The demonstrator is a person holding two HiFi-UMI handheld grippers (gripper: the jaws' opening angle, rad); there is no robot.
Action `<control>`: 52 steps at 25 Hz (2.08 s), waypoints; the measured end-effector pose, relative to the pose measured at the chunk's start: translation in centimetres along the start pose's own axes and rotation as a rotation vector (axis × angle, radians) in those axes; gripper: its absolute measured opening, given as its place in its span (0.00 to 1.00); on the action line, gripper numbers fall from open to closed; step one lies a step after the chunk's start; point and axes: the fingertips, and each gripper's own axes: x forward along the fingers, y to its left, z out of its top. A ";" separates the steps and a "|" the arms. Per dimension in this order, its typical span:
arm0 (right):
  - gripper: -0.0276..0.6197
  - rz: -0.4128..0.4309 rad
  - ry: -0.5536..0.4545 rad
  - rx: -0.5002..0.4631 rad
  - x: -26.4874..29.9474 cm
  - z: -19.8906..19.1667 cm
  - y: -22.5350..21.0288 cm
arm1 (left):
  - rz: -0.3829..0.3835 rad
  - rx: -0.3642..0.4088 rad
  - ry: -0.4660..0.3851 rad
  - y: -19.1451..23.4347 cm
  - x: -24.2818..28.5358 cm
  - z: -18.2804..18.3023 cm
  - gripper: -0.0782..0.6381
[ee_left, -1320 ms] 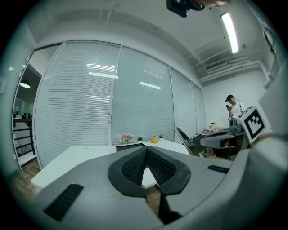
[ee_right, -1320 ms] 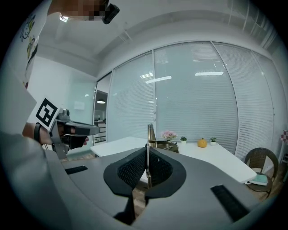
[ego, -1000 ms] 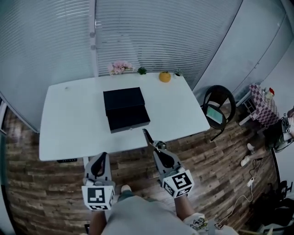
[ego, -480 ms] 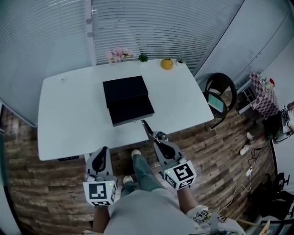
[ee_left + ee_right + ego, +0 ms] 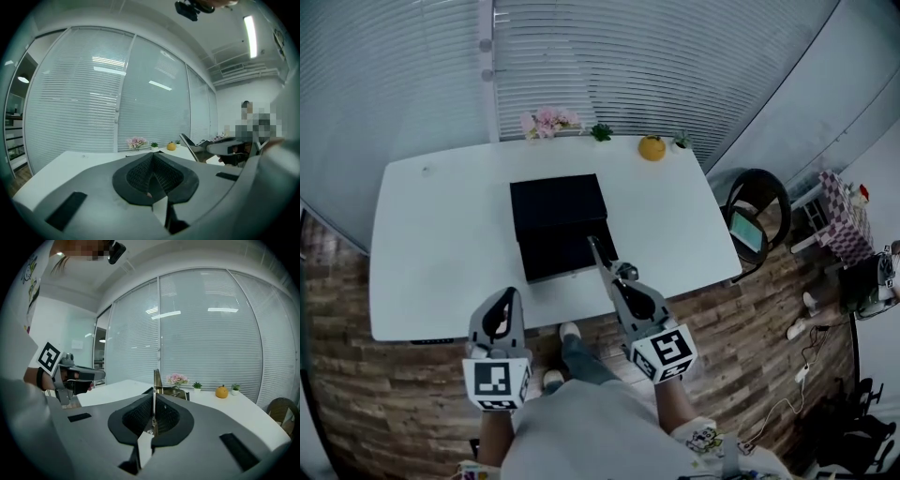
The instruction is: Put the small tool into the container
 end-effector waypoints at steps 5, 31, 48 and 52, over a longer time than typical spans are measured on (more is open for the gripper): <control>0.04 0.035 0.002 -0.013 4.5 1.4 -3.3 | 0.029 0.005 -0.004 1.4 4.9 1.6 0.12; 0.04 0.252 0.054 -0.042 14.6 3.0 -9.3 | 0.192 -0.011 0.021 4.9 14.0 3.0 0.12; 0.04 0.398 0.203 -0.024 15.8 0.9 -5.1 | 0.129 -0.009 0.056 5.4 14.0 2.4 0.12; 0.04 0.453 0.262 -0.034 16.0 0.0 -4.1 | 0.120 -0.019 0.076 5.3 13.7 1.5 0.12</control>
